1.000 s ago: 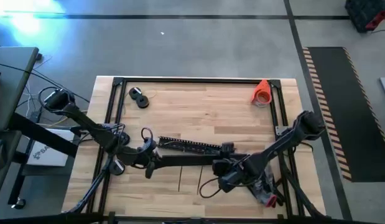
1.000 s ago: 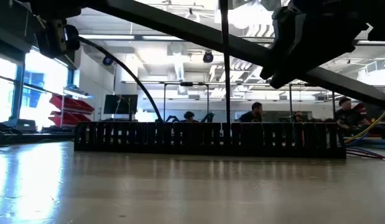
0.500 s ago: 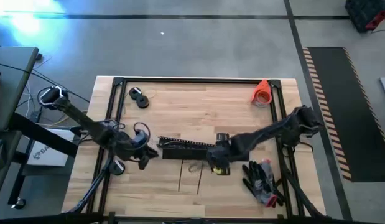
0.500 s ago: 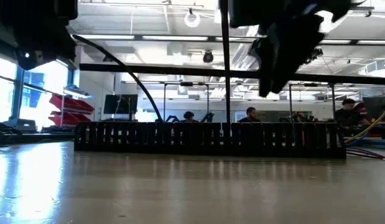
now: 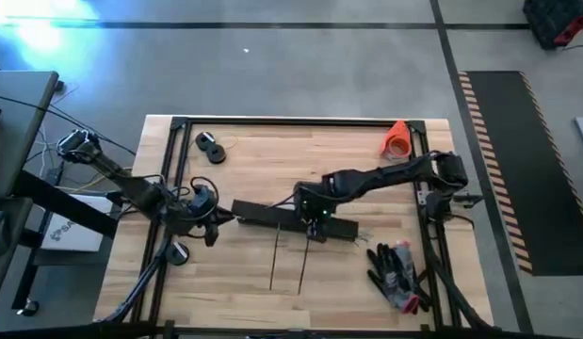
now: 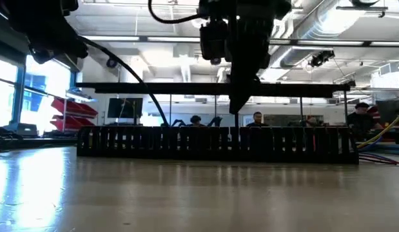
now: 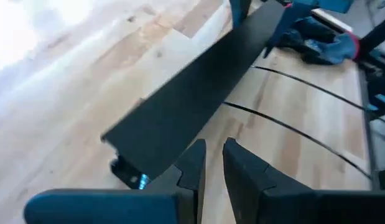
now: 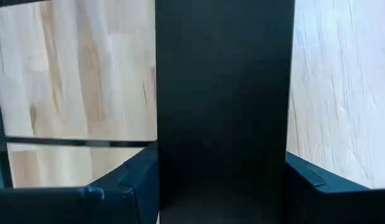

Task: Ziptie cables
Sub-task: Close the black cable duct

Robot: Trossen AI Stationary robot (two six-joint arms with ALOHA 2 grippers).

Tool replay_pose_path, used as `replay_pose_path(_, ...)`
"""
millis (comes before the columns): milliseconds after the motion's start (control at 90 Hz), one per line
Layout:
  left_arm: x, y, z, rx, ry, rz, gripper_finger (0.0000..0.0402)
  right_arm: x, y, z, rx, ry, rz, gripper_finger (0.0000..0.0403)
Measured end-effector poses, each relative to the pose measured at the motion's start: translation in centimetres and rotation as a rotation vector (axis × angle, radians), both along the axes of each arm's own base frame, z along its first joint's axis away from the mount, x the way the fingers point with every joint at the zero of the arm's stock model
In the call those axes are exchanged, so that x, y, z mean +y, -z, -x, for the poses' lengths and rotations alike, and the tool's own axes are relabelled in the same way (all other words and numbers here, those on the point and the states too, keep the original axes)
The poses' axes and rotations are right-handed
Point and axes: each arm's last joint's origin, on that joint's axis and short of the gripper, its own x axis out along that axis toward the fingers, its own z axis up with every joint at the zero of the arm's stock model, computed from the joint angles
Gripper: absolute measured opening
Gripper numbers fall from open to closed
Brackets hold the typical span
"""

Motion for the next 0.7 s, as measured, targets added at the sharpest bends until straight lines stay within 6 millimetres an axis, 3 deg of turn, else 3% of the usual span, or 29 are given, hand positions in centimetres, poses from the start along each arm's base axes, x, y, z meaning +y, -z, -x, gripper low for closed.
replay_pose_path(333,0.8,2.0,-0.8,0.114,-0.118,0.005,0.0007,-1.4,1.0,-2.5,0.187,-0.055,0.021,0.0196)
replay_pose_path(700,2.2,5.0,-1.2,0.089,-0.123,0.010,0.0000,-1.6,0.5,-2.5,0.210,-0.025,0.005,0.0195)
